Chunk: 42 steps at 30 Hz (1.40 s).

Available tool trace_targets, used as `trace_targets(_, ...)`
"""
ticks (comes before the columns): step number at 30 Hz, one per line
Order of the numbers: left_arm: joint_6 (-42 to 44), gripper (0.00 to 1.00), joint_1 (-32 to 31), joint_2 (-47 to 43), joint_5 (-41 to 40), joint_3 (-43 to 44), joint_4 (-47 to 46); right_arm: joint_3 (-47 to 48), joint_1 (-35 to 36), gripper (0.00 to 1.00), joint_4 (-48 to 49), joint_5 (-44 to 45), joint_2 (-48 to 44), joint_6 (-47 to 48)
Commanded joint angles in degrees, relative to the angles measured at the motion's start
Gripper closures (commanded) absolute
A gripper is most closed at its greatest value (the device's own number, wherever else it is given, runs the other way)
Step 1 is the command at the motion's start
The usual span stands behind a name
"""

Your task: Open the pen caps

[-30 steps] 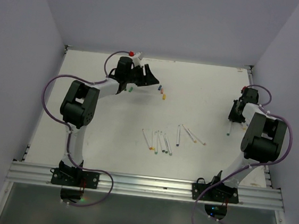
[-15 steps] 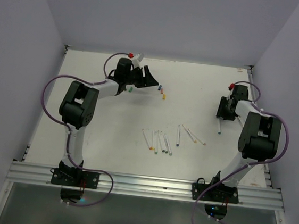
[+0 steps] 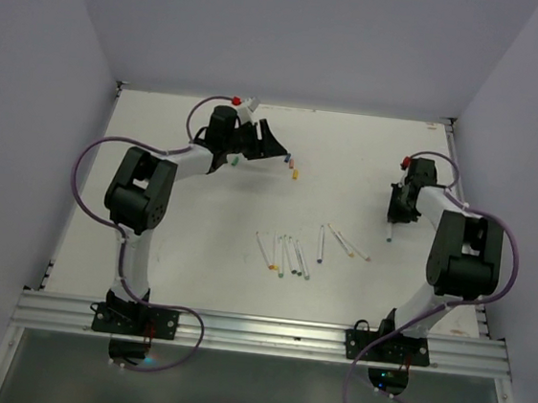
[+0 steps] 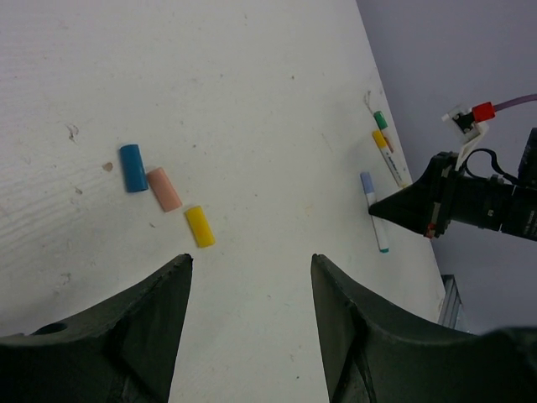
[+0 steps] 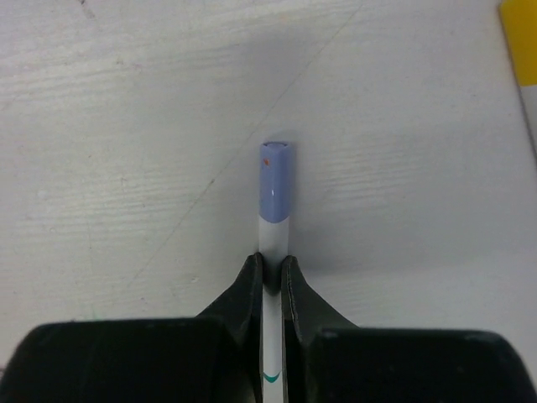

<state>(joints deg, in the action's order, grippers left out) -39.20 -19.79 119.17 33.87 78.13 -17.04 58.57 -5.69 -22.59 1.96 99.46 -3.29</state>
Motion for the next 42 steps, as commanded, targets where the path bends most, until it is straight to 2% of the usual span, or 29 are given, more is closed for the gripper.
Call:
trace_targets(1,-2.63,0.38,-0.77,-3.33,3.48,-0.78,-5.72,-1.26,2.87,1.00,-0.63,-1.78,-2.67,1.18)
trace_targets(3,-4.65,0.39,-1.48,-3.34,6.02,-2.18,-10.10,-1.87,5.24,1.00,0.96,-5.62,-5.49,1.97)
trace_targets(4,-7.79,0.39,-1.74,-2.90,8.91,-2.80,-15.52,-1.53,6.82,1.00,2.19,-8.69,-7.68,1.97)
trace_targets(5,-10.00,0.41,-1.92,-2.46,10.50,-4.11,-18.88,-1.35,7.62,1.00,2.89,-16.21,-8.57,1.88)
trace_targets(7,-16.92,0.42,-1.83,-1.06,14.01,-5.61,-29.04,-0.39,8.76,1.00,4.56,-21.79,-10.42,0.74)
trace_targets(9,-20.37,0.41,-1.92,-0.35,15.61,-7.37,-34.61,1.02,10.87,1.00,4.40,-28.11,-10.69,0.04)
trace_targets(10,-23.17,0.41,-2.00,0.00,16.83,-7.90,-39.43,2.16,11.49,1.00,4.31,-29.02,-10.78,-0.22)
trace_targets(12,-24.52,0.41,-2.18,-0.17,16.93,-9.30,-41.75,2.52,13.68,1.00,5.09,-31.29,-11.30,-1.80)
trace_targets(17,-22.50,0.42,-3.15,-1.93,15.27,-10.62,-40.01,2.78,19.56,1.00,10.10,-34.47,-11.22,-5.76)
trace_targets(23,-21.80,0.42,-4.20,-2.28,14.12,-11.33,-38.95,5.24,25.20,1.00,13.62,-34.04,-11.13,-10.07)
trace_targets(33,-20.74,0.45,-5.17,-4.39,13.15,-13.53,-37.37,9.28,27.31,1.00,15.39,-32.71,-8.76,-12.53)
trace_targets(35,-20.57,0.51,-5.17,-4.39,13.15,-13.09,-37.10,9.64,27.58,1.00,15.03,-32.72,-7.79,-12.44)
trace_targets(39,-20.74,0.55,-5.08,-4.74,12.98,-12.56,-36.66,8.76,28.46,1.00,14.94,-31.93,-7.79,-12.00)
trace_targets(42,-20.74,0.67,-5.17,-4.83,13.15,-12.56,-36.58,8.32,28.55,1.00,15.03,-31.40,-8.05,-12.00)
